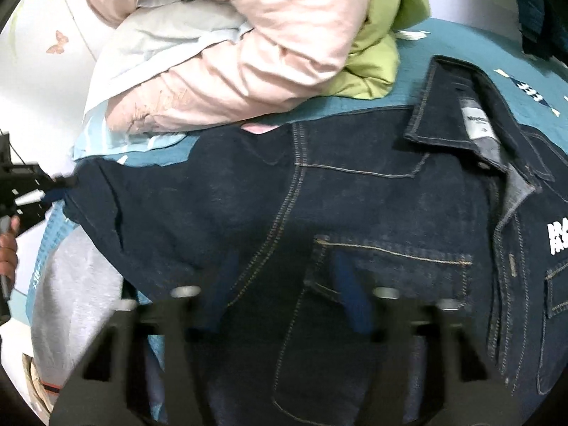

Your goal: Fold large clothes

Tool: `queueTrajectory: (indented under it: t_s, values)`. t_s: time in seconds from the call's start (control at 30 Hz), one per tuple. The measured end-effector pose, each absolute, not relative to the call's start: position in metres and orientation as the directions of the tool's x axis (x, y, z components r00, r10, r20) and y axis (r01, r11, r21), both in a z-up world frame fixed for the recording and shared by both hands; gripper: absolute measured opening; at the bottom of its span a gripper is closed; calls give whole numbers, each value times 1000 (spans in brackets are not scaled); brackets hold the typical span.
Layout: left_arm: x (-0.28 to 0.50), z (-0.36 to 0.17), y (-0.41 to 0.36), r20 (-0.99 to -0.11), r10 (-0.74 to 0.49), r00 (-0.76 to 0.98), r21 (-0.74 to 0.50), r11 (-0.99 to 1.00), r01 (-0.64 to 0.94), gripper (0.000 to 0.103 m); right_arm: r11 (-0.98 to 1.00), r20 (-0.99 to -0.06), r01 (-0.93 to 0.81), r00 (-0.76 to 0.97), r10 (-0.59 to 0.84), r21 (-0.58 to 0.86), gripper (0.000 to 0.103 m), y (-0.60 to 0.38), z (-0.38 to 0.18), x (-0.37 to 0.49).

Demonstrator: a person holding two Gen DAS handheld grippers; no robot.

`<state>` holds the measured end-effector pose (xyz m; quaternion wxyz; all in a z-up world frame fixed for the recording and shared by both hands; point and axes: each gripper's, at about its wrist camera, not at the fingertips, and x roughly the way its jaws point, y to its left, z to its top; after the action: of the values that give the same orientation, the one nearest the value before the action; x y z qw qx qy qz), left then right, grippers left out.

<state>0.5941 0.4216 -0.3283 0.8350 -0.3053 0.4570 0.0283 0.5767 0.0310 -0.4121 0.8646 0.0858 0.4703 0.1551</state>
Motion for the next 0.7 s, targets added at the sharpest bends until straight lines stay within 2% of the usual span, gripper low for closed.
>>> queueTrajectory:
  t_s: [0.03, 0.13, 0.2, 0.47, 0.5, 0.7]
  values:
    - [593, -321, 417, -769, -234, 595, -485, 820, -304, 14, 932, -785, -203, 504, 361, 299, 17, 35, -413, 578]
    - [593, -298, 395, -734, -247, 633, -486, 842, -235, 14, 920, -803, -232, 451, 390, 317, 6, 46, -427, 582]
    - [589, -287, 380, -717, -249, 651, -476, 857, -197, 14, 913, -824, -204, 394, 408, 354, 5, 48, -447, 587]
    - [581, -238, 295, -633, -366, 682, -500, 866, 0, 14, 834, -757, -158, 357, 548, 529, 5, 23, -454, 591]
    - [580, -232, 285, -625, -380, 682, -502, 865, 22, 14, 823, -744, -143, 365, 560, 549, 8, 14, -452, 587]
    - [583, -208, 189, -591, -474, 652, -501, 850, 164, 14, 817, -698, -137, 453, 555, 560, 8, -60, -424, 550]
